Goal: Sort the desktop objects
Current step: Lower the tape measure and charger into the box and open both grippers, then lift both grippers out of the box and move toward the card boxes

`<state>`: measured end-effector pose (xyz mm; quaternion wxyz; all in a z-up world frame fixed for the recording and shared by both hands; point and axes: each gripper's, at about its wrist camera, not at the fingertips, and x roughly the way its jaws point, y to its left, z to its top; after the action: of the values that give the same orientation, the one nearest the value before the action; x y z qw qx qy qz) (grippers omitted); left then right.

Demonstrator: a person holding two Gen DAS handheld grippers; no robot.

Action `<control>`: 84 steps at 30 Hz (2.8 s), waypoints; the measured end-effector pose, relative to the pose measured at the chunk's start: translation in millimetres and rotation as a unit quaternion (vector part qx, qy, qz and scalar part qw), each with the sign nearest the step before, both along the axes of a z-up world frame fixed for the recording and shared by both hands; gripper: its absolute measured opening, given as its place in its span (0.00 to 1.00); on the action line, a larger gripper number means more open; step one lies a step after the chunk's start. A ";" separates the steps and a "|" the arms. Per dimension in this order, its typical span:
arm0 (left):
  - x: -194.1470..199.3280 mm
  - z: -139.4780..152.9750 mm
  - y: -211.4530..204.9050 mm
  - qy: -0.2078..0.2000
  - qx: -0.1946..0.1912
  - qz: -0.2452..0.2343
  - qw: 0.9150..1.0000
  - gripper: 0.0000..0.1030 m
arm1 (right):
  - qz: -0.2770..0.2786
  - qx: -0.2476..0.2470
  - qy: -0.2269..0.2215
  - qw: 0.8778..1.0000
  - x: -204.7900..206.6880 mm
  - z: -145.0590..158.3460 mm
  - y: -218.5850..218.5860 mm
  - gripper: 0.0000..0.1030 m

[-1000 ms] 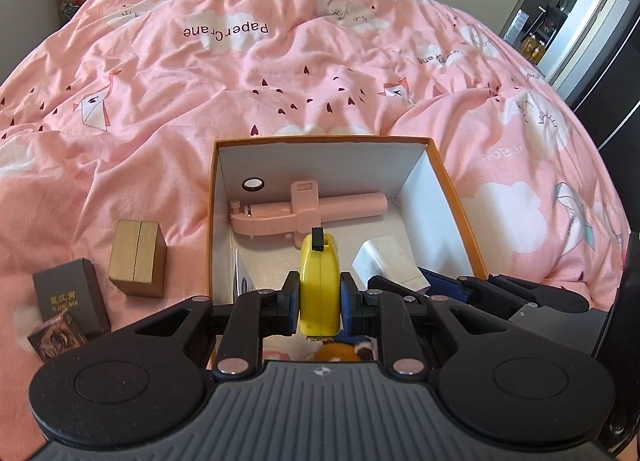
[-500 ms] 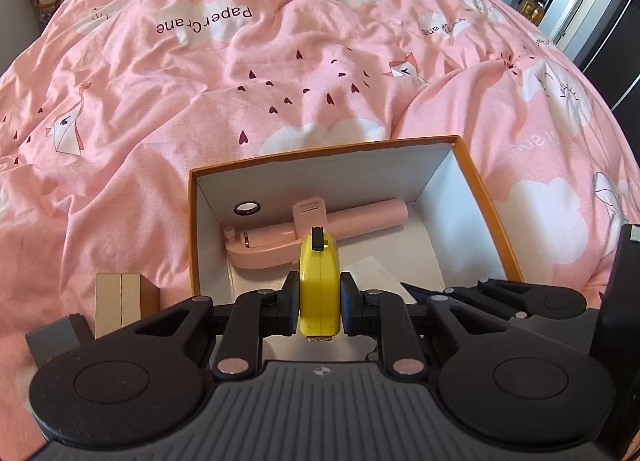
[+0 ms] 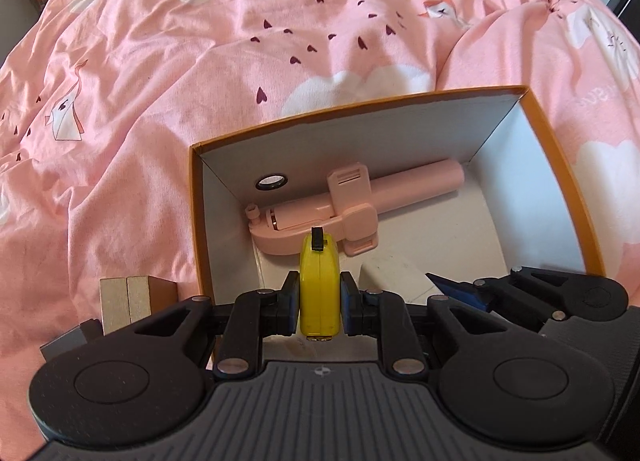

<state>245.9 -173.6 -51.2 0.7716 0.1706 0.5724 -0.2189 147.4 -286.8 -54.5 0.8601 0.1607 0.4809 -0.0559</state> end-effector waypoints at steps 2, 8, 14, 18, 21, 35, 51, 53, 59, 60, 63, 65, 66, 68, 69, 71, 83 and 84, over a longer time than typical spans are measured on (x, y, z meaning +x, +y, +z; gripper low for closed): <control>0.7 -4.4 -4.4 0.001 0.011 -0.005 1.000 0.21 | -0.001 0.004 0.004 1.000 0.7 -2.1 -1.1 0.33; -0.2 -18.7 -17.0 -0.002 0.056 -0.022 0.998 0.21 | -0.002 0.004 0.007 1.000 0.9 -4.1 -2.0 0.33; -1.0 -31.0 -23.8 0.000 0.082 -0.025 0.996 0.21 | -0.003 0.003 0.008 1.000 0.8 -4.0 -1.4 0.33; -0.3 -33.0 -23.4 0.008 0.077 -0.022 0.997 0.21 | -0.003 0.005 0.009 1.000 -0.4 -4.9 -0.9 0.33; -1.1 -29.1 -21.2 0.013 0.063 -0.023 0.998 0.21 | -0.004 0.010 0.012 1.000 0.1 -5.9 -1.9 0.33; -2.2 -22.8 -10.2 0.058 0.005 -0.010 0.998 0.22 | -0.002 0.028 0.023 0.999 -4.4 -5.5 -1.1 0.35; -1.3 -4.8 -2.4 0.058 -0.026 -0.012 0.998 0.22 | 0.001 0.018 0.029 0.999 -5.7 -4.1 0.4 0.34; -0.4 0.6 0.3 0.051 -0.034 -0.008 0.998 0.22 | 0.000 0.018 0.028 0.999 -6.0 -4.5 -0.4 0.34; -2.8 27.7 18.3 0.014 -0.063 0.007 0.998 0.22 | -0.009 -0.012 0.024 1.000 -7.2 0.0 1.9 0.34; -3.4 31.6 19.9 0.007 -0.068 0.012 0.998 0.22 | -0.012 -0.019 0.024 0.999 -7.4 1.6 2.2 0.34; -7.9 46.5 31.2 -0.013 -0.083 0.024 0.996 0.22 | -0.019 -0.020 0.022 0.999 -7.5 4.9 -0.2 0.33; -10.3 54.3 40.8 -0.024 -0.096 0.034 0.995 0.22 | -0.017 -0.016 0.026 0.999 -6.0 4.2 0.2 0.34; -11.8 57.3 45.6 -0.028 -0.101 0.039 0.994 0.22 | -0.017 -0.015 0.027 0.999 -5.5 3.6 -0.1 0.34; -14.8 63.7 57.0 -0.034 -0.112 0.053 0.992 0.22 | -0.022 -0.005 0.030 0.999 -4.0 2.1 -1.7 0.34; -16.5 65.3 62.7 -0.037 -0.117 0.059 0.991 0.22 | -0.024 0.001 0.031 0.999 -3.6 0.9 -2.5 0.34; -19.8 68.4 73.5 -0.040 -0.122 0.071 0.989 0.22 | -0.024 0.012 0.034 0.999 -2.8 -2.0 -2.1 0.34; -31.4 53.3 114.7 -0.012 -0.145 0.115 0.983 0.22 | -0.022 0.047 0.039 0.998 7.8 -20.2 5.0 0.34; -32.2 51.8 116.4 -0.007 -0.149 0.117 0.982 0.22 | -0.019 0.043 0.038 0.998 8.5 -20.6 5.5 0.34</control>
<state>213.7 -57.2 0.6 0.8128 -0.0127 0.5440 -0.2081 155.9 -281.3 -75.2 0.8323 0.2044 0.5122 -0.0570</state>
